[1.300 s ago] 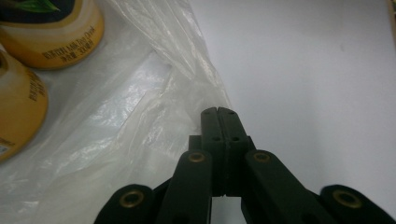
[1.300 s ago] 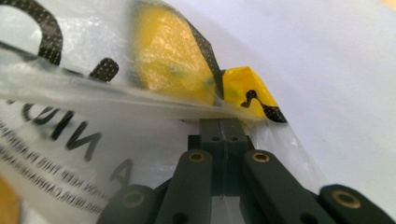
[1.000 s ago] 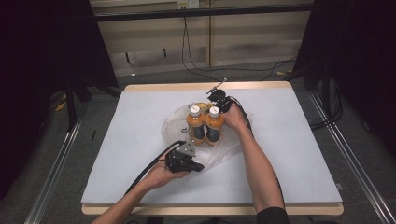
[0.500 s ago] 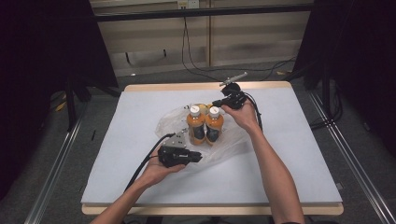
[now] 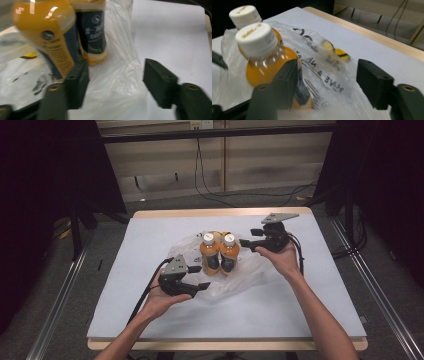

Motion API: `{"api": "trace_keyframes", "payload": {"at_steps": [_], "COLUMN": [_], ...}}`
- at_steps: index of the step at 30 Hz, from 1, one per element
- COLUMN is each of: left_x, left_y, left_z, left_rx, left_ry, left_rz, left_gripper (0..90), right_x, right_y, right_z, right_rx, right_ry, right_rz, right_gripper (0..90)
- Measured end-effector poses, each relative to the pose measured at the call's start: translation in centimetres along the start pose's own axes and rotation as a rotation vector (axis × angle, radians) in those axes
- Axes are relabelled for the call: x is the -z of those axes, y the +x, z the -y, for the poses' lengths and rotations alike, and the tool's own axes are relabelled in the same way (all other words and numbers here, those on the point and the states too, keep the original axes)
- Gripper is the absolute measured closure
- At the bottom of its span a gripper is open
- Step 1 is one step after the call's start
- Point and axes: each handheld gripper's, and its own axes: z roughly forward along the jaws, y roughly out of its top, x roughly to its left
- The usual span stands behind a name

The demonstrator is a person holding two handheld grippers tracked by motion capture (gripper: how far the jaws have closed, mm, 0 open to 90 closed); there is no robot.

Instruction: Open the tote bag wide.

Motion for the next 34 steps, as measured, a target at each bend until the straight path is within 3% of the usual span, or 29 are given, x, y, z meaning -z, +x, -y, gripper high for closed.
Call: {"api": "trace_keyframes", "payload": {"at_steps": [5, 9, 11, 15, 17, 19, 23, 26, 27, 29, 32, 34], "left_x": [1.9, 3.9, 4.7, 5.7, 6.0, 6.6, 7.7, 8.4, 8.7, 9.3, 10.0, 10.1], "left_y": [0.3, 0.2, 0.4, 1.0, 1.1, 1.0, 0.5, -0.2, -0.5, -0.7, -0.9, -0.7], "left_z": [0.2, 0.3, 0.6, 2.2, 3.0, 3.8, 4.7, 5.5, 5.9, 6.5, 7.1, 7.5], "left_rx": [0.028, 0.040, 0.038, 0.123, 0.174, 0.201, 0.213, 0.225, 0.238, 0.219, 0.206, 0.207], "left_ry": [-0.030, -0.073, -0.072, -0.081, -0.068, -0.067, -0.069, -0.062, -0.072, -0.071, -0.070, -0.054], "left_rz": [-0.068, -0.104, -0.128, -0.135, -0.149, -0.155, -0.189, -0.219, -0.221, -0.206, -0.216, -0.232], "left_gripper": [16.0, 12.5, 11.0, 8.6, 7.3, 6.8, 4.9, 4.7, 4.7, 4.1, 2.7, 2.9], "right_x": [2.8, 5.2, 6.3, 8.9, 10.1, 11.3, 13.2, 14.2, 14.5, 15.0, 15.4, 15.5], "right_y": [0.3, 0.5, 0.7, 0.9, 0.9, 0.9, 1.3, 1.9, 2.0, 2.4, 3.3, 3.5], "right_z": [1.9, 3.3, 4.0, 5.8, 6.5, 7.3, 8.9, 10.0, 10.3, 11.1, 12.9, 13.2], "right_rx": [0.010, -0.010, -0.011, -0.023, -0.038, -0.062, -0.098, -0.099, -0.114, -0.141, -0.130, -0.130], "right_ry": [-0.003, -0.020, -0.033, -0.059, -0.070, -0.085, -0.105, -0.130, -0.130, -0.158, -0.168, -0.161], "right_rz": [0.057, 0.057, 0.084, 0.123, 0.125, 0.124, 0.121, 0.153, 0.143, 0.146, 0.213, 0.222], "right_gripper": [16.6, 11.6, 10.3, 8.9, 8.1, 7.8, 7.4, 6.8, 6.8, 5.9, 8.0, 7.2]}}
